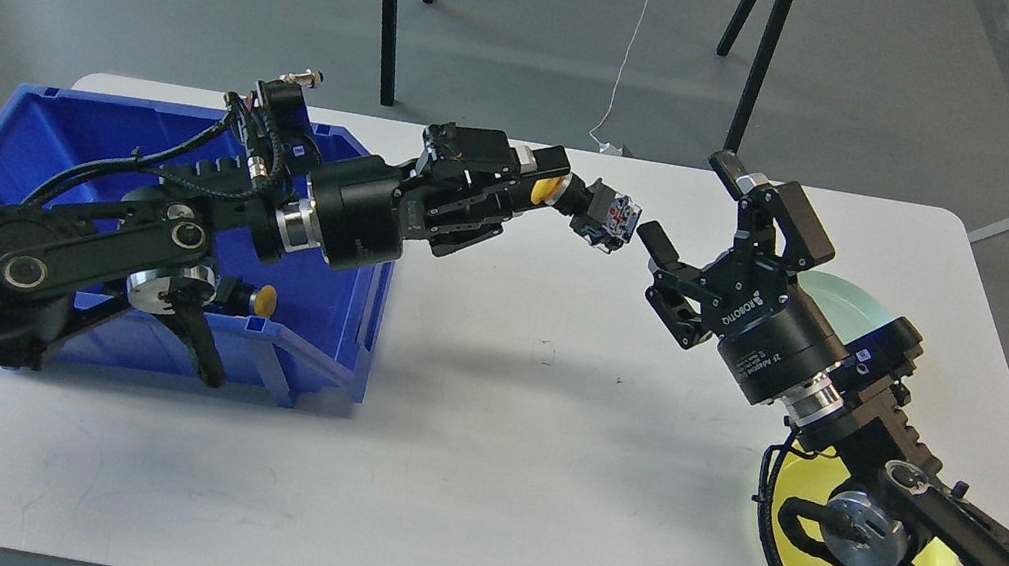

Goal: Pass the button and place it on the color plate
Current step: 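Grasp the button from the left gripper with the right gripper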

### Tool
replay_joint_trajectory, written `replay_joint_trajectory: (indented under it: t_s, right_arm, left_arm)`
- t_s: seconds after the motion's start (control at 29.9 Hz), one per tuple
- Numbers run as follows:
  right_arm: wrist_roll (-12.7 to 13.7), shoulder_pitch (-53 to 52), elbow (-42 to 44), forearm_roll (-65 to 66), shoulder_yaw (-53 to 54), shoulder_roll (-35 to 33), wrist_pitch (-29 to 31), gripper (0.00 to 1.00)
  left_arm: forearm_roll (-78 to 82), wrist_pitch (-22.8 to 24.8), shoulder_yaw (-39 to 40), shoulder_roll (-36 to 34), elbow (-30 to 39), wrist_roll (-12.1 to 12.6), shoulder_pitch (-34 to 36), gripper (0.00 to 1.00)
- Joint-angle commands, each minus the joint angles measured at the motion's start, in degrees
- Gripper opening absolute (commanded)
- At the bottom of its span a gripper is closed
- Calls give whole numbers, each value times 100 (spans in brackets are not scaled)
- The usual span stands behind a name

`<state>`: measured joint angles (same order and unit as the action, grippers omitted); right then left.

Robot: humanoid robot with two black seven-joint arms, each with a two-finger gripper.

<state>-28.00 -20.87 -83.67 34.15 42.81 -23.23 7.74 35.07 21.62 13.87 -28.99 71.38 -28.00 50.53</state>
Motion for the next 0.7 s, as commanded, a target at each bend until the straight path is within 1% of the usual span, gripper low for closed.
replay_joint_trajectory:
  t_s: [0.0, 0.2, 0.67]
  right_arm:
    - [0, 48, -62, 91, -27, 64, -1, 99]
    - [0, -22, -27, 126, -211, 222, -1, 99]
    - [0, -233, 281, 65, -229, 767, -18, 99]
  left_arm:
    - [8, 27, 239, 16, -10, 0, -149, 23]
    - [8, 35, 266, 25, -19, 0, -193, 23]
    - [17, 35, 266, 25, -37, 0, -193, 23]
